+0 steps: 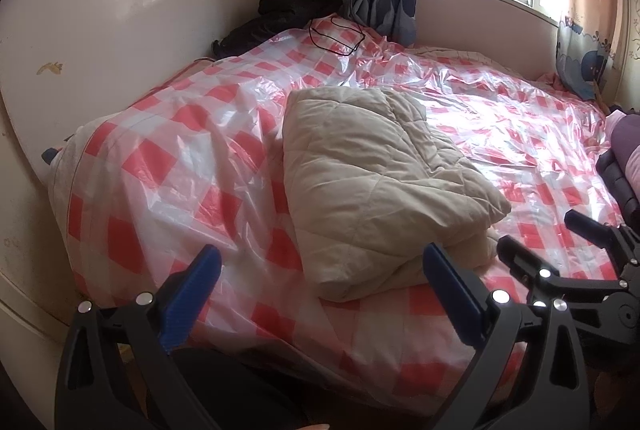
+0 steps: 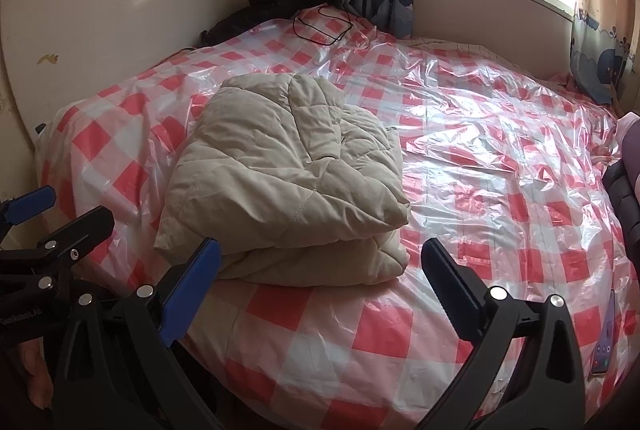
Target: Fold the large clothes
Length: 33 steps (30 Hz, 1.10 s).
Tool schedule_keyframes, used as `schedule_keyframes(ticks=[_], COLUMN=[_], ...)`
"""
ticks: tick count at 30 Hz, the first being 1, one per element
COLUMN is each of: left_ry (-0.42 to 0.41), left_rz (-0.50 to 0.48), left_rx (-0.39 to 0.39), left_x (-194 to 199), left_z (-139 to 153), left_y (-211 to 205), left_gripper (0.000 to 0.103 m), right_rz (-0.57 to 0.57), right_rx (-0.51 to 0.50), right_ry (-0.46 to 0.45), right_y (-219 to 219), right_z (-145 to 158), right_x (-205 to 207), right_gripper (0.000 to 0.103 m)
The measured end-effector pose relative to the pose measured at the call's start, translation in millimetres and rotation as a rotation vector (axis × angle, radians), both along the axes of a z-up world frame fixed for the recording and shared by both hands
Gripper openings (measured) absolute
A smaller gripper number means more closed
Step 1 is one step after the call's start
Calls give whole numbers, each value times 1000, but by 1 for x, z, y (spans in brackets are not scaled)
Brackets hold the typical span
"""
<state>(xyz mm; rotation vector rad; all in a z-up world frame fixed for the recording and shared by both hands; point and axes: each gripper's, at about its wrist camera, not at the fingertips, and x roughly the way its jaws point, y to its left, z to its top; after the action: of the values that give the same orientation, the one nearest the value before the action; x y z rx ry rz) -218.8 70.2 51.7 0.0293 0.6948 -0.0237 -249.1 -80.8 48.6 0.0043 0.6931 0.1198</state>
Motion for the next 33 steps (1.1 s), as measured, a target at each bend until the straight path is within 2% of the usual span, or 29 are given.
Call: schedule_keyframes(ticks=[33], left_ry=[22], left_rz=[-22], left_rx=[-26], left_x=[0], left_z=[1], left_y=[-4], left_gripper=[97], right_rz=[-8], right_rx=[-14], right_ry=[7], right_y=[-9], right_z=[-5], right_x=[-6], right_gripper=[97])
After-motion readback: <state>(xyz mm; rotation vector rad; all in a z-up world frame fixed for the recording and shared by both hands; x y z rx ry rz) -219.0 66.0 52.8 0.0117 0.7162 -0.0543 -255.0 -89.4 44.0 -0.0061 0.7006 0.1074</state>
